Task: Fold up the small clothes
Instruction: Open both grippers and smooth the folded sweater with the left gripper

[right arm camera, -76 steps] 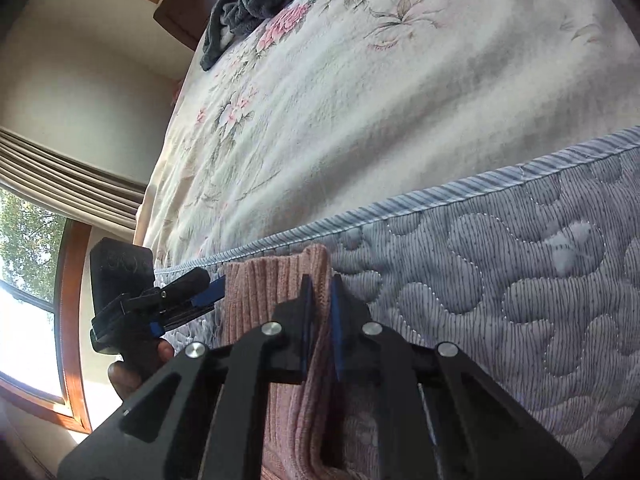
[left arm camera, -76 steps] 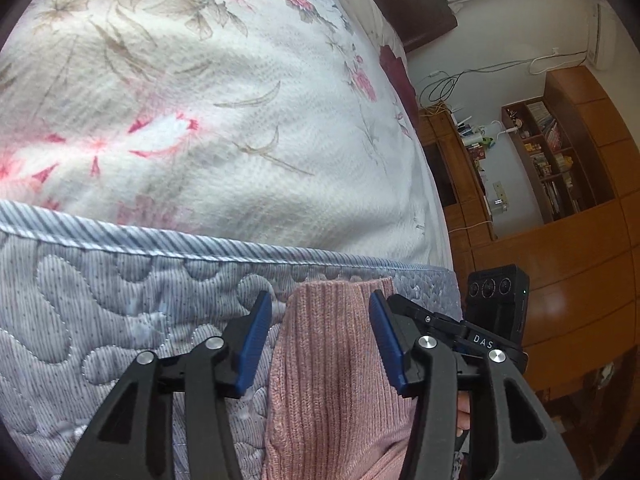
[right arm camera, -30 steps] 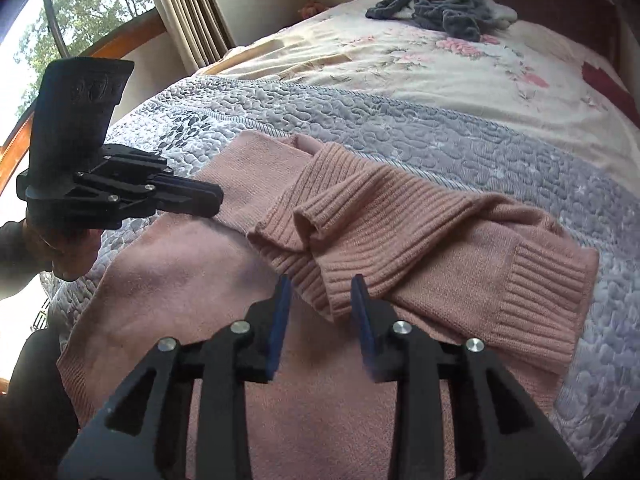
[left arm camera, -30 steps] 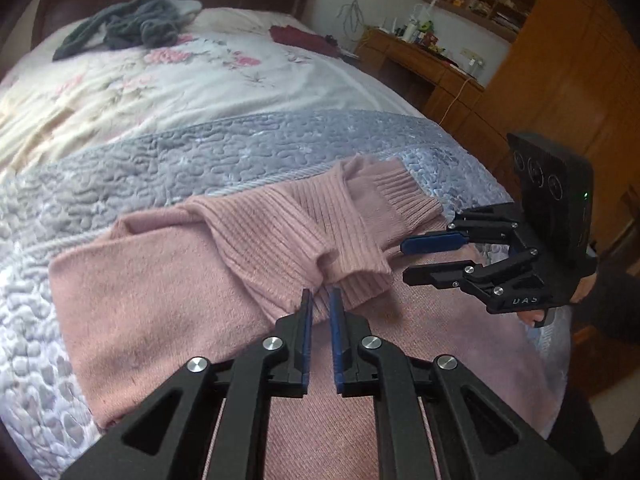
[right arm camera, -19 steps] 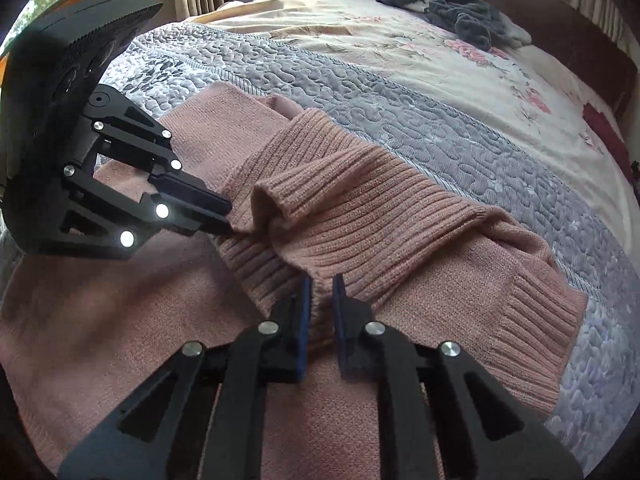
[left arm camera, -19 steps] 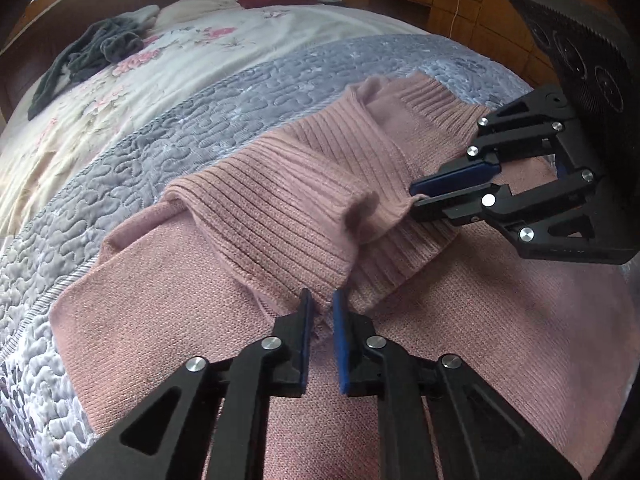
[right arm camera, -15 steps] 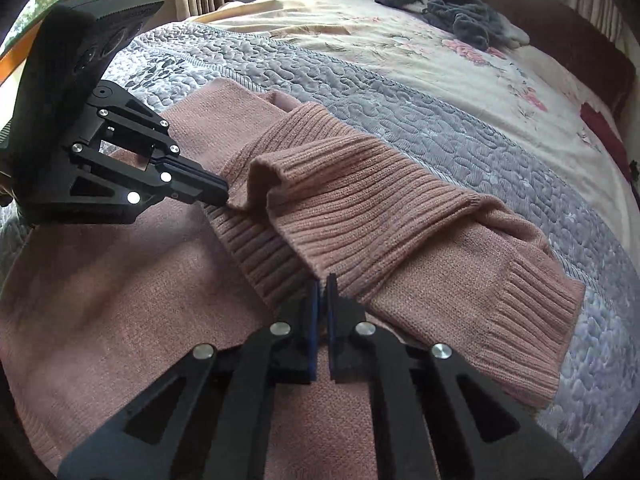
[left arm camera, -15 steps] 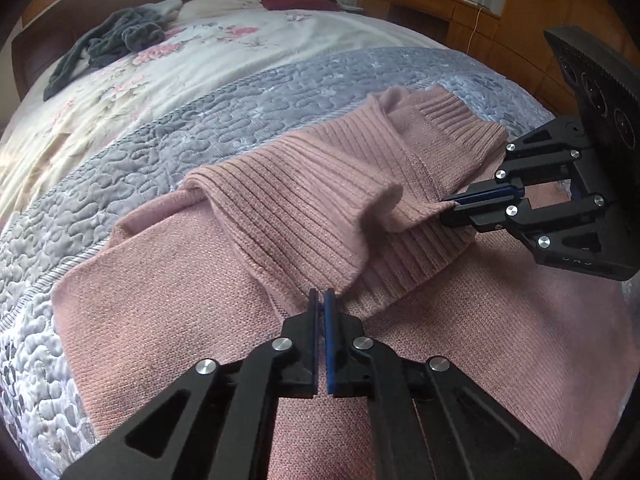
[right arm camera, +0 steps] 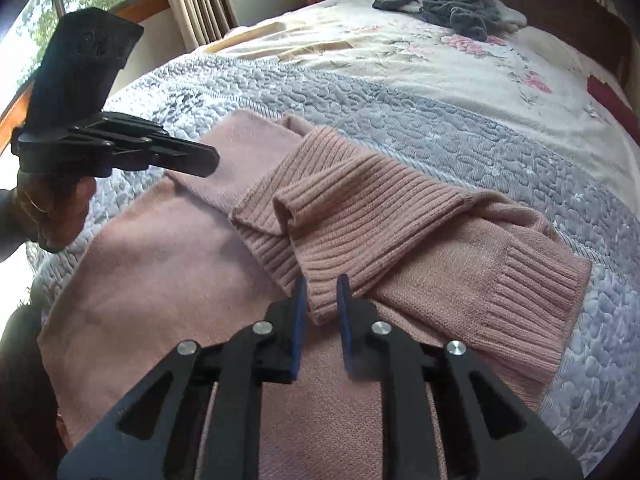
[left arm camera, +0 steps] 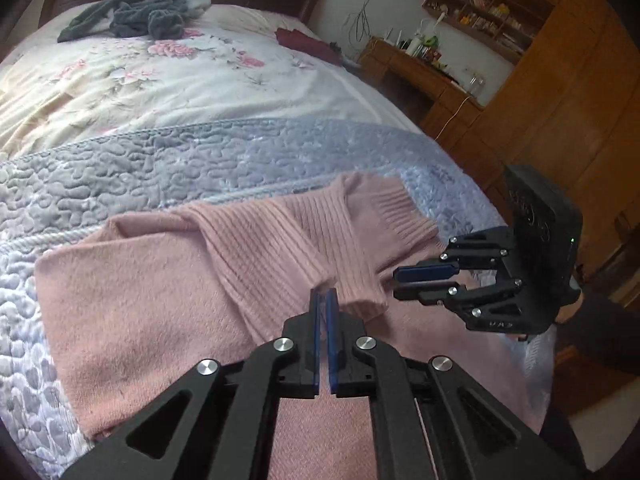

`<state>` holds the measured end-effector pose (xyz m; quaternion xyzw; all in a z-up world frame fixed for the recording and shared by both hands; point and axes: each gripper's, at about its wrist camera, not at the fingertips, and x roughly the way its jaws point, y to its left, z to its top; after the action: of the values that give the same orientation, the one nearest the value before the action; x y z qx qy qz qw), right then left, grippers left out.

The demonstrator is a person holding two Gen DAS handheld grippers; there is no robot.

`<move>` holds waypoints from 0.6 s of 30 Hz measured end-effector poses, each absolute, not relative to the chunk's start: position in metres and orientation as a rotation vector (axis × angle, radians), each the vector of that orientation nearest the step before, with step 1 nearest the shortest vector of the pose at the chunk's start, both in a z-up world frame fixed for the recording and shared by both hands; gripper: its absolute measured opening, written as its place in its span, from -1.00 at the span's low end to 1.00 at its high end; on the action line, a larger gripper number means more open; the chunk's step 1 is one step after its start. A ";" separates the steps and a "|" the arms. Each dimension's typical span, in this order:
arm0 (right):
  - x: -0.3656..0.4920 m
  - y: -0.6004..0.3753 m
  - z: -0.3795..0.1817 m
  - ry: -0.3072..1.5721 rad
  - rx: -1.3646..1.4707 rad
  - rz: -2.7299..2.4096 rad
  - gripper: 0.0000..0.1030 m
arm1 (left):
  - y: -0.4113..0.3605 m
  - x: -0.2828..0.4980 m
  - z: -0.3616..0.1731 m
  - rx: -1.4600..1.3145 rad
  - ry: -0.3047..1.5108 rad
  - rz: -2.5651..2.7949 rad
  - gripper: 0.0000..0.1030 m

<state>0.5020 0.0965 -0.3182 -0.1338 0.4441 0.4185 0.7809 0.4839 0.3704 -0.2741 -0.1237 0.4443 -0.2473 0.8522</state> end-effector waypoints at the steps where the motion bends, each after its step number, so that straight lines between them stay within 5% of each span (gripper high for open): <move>1: 0.510 0.095 -0.315 0.972 -0.234 0.900 -0.60 | 0.373 0.496 -0.276 -0.288 0.940 -0.520 -0.91; 8: 0.550 0.113 -0.361 1.173 -0.028 0.928 -0.61 | 0.363 0.542 -0.351 -0.400 1.205 -0.558 -0.91; 9: 0.548 0.109 -0.368 1.178 -0.032 0.912 -0.80 | 0.362 0.537 -0.359 -0.378 1.217 -0.542 -0.95; 12: 0.538 0.089 -0.371 1.209 0.012 0.901 -0.87 | 0.371 0.522 -0.357 -0.393 1.227 -0.547 -0.95; 18: 0.492 0.012 -0.335 1.263 0.257 0.848 -0.46 | 0.414 0.441 -0.310 -0.521 1.180 -0.501 -0.44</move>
<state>0.4925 0.0120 -0.3351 0.1162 0.5706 0.3832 0.7170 0.4408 0.4144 -0.3100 -0.2403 0.5441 -0.2312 0.7699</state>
